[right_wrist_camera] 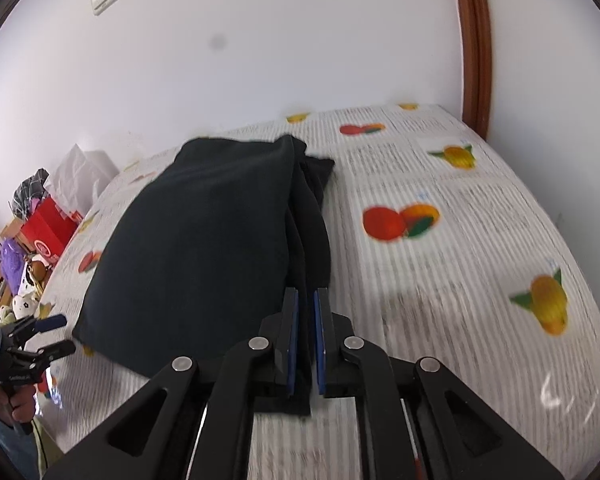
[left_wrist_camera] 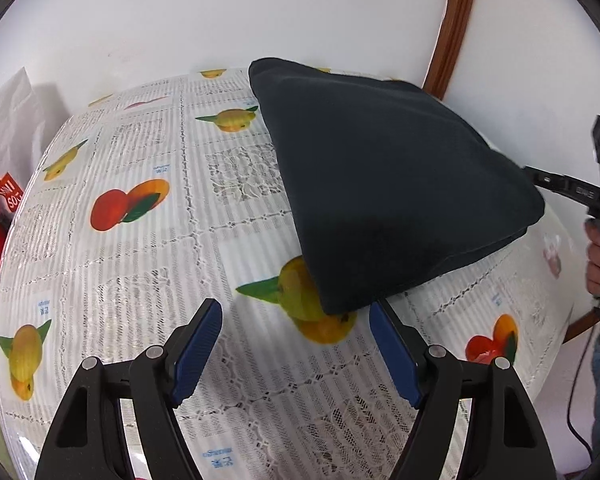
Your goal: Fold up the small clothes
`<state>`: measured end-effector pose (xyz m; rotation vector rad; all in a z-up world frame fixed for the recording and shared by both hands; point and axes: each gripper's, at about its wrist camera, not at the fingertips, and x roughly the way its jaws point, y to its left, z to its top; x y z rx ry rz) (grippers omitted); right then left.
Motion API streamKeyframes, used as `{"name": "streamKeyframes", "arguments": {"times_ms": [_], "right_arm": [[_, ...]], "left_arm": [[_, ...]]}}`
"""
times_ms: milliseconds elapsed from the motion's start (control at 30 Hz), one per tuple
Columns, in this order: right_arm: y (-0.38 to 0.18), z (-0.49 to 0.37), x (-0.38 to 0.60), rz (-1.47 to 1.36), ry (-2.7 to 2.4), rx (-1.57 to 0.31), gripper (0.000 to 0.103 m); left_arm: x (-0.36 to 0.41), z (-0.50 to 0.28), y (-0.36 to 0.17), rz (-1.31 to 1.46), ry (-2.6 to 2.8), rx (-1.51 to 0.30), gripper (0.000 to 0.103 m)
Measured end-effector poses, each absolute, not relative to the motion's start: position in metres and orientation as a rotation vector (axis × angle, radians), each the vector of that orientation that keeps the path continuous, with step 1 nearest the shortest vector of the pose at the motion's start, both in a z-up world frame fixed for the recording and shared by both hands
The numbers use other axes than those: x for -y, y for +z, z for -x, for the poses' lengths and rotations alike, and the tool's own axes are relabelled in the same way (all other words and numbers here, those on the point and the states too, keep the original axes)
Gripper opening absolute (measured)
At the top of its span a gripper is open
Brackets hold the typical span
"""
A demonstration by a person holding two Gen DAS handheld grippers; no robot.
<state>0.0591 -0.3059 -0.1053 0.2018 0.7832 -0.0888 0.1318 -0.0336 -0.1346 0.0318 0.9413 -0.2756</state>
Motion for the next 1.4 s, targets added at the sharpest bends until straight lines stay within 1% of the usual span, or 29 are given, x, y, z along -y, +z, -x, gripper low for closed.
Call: {"name": "streamKeyframes", "arguments": {"times_ms": [33, 100, 167, 200, 233, 267, 367, 433, 467, 500, 533, 567, 600, 633, 667, 767, 1000, 1167, 1267, 1333, 1400], "right_arm": [[-0.106, -0.055, 0.306, -0.195, -0.096, -0.788, 0.011], [-0.109, -0.043, 0.306, -0.173, -0.108, -0.805, 0.013], [-0.113, -0.031, 0.305, -0.151, -0.109, -0.822, 0.018], [-0.115, -0.024, 0.304, -0.135, -0.109, -0.825, 0.019], [-0.118, -0.018, 0.303, -0.126, -0.103, -0.829, 0.022], [-0.122, -0.013, 0.301, -0.118, -0.082, -0.842, 0.026], [-0.132, -0.011, 0.294, -0.123, -0.035, -0.851, 0.029], [-0.137, -0.016, 0.287, -0.136, 0.003, -0.854, 0.029], [-0.14, -0.021, 0.282, -0.141, 0.027, -0.841, 0.029], [-0.142, -0.025, 0.279, -0.14, 0.029, -0.831, 0.029], [-0.145, -0.03, 0.277, -0.137, 0.019, -0.823, 0.029], [-0.147, -0.036, 0.276, -0.129, -0.004, -0.804, 0.029], [-0.149, -0.04, 0.275, -0.128, -0.01, -0.791, 0.027], [-0.15, -0.044, 0.275, -0.133, -0.011, -0.784, 0.018], [-0.15, -0.049, 0.274, -0.138, -0.014, -0.775, 0.013], [-0.149, -0.063, 0.27, -0.146, -0.002, -0.765, 0.012], [-0.154, -0.105, 0.255, -0.163, 0.056, -0.786, 0.012], [-0.152, -0.104, 0.258, -0.162, 0.054, -0.813, 0.017], [-0.143, -0.081, 0.27, -0.107, 0.031, -0.796, 0.018], [-0.132, -0.069, 0.278, -0.094, 0.019, -0.767, 0.018], [-0.114, -0.063, 0.286, -0.111, 0.005, -0.72, 0.022]], "left_arm": [[0.036, -0.131, -0.135, -0.038, -0.27, -0.94, 0.071], [0.042, -0.132, -0.138, -0.053, -0.269, -0.935, 0.07], [0.048, -0.135, -0.141, -0.064, -0.264, -0.94, 0.07], [0.05, -0.137, -0.143, -0.067, -0.259, -0.944, 0.069], [0.052, -0.138, -0.144, -0.069, -0.253, -0.945, 0.066], [0.054, -0.139, -0.145, -0.07, -0.25, -0.945, 0.065], [0.059, -0.14, -0.146, -0.07, -0.253, -0.939, 0.061], [0.061, -0.142, -0.144, -0.065, -0.268, -0.941, 0.052], [0.062, -0.142, -0.143, -0.06, -0.271, -0.941, 0.05], [0.063, -0.142, -0.141, -0.054, -0.278, -0.94, 0.041], [0.064, -0.142, -0.14, -0.051, -0.287, -0.94, 0.031], [0.065, -0.142, -0.14, -0.053, -0.289, -0.937, 0.026], [0.065, -0.141, -0.139, -0.072, -0.266, -0.924, 0.017], [0.065, -0.139, -0.138, -0.087, -0.252, -0.914, 0.014], [0.064, -0.138, -0.137, -0.09, -0.254, -0.909, 0.014], [0.058, -0.136, -0.136, -0.079, -0.243, -0.91, 0.013], [0.031, -0.139, -0.134, -0.048, -0.167, -0.936, 0.013], [0.023, -0.14, -0.134, -0.024, -0.184, -0.969, 0.02], [0.019, -0.136, -0.132, -0.029, -0.179, -0.973, 0.032], [0.011, -0.134, -0.132, -0.013, -0.172, -0.96, 0.044], [0.001, -0.133, -0.135, 0.035, -0.18, -0.963, 0.047]]}}
